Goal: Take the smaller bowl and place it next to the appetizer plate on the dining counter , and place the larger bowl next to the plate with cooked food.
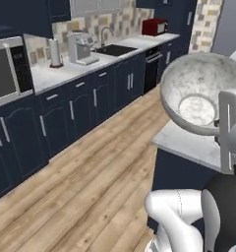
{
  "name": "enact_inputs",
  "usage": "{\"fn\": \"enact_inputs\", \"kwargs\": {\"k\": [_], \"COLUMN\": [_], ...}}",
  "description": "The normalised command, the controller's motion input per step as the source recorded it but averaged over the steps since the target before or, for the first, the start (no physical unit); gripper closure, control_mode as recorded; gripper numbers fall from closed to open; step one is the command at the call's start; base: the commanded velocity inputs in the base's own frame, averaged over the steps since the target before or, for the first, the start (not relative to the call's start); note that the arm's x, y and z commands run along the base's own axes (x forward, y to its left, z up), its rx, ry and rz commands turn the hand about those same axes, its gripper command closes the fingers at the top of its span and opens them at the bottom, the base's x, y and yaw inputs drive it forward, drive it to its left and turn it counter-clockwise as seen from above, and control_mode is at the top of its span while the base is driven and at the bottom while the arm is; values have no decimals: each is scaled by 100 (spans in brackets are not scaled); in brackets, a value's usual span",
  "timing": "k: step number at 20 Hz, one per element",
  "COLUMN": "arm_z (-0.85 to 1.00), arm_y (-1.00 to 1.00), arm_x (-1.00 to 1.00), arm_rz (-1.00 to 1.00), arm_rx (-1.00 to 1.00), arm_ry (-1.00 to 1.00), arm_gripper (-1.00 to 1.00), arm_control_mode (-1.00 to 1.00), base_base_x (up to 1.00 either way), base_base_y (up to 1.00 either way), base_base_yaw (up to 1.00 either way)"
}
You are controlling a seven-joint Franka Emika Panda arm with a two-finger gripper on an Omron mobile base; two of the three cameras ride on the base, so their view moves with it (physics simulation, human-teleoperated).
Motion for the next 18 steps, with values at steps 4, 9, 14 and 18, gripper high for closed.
{"fn": "enact_inputs", "kwargs": {"k": [4, 9, 14, 18], "arm_z": [0, 0, 0, 0], "arm_y": [0, 0, 0, 0], "arm_x": [0, 0, 0, 0], "arm_rz": [0, 0, 0, 0], "arm_rx": [0, 0, 0, 0], "arm_ry": [0, 0, 0, 0], "arm_gripper": [100, 100, 100, 100], "arm_control_mode": [100, 100, 100, 100], "base_base_x": [-41, -46, -53, -29], "base_base_y": [-90, -93, -95, -99], "base_base_yaw": [-21, -18, -14, -11]}}
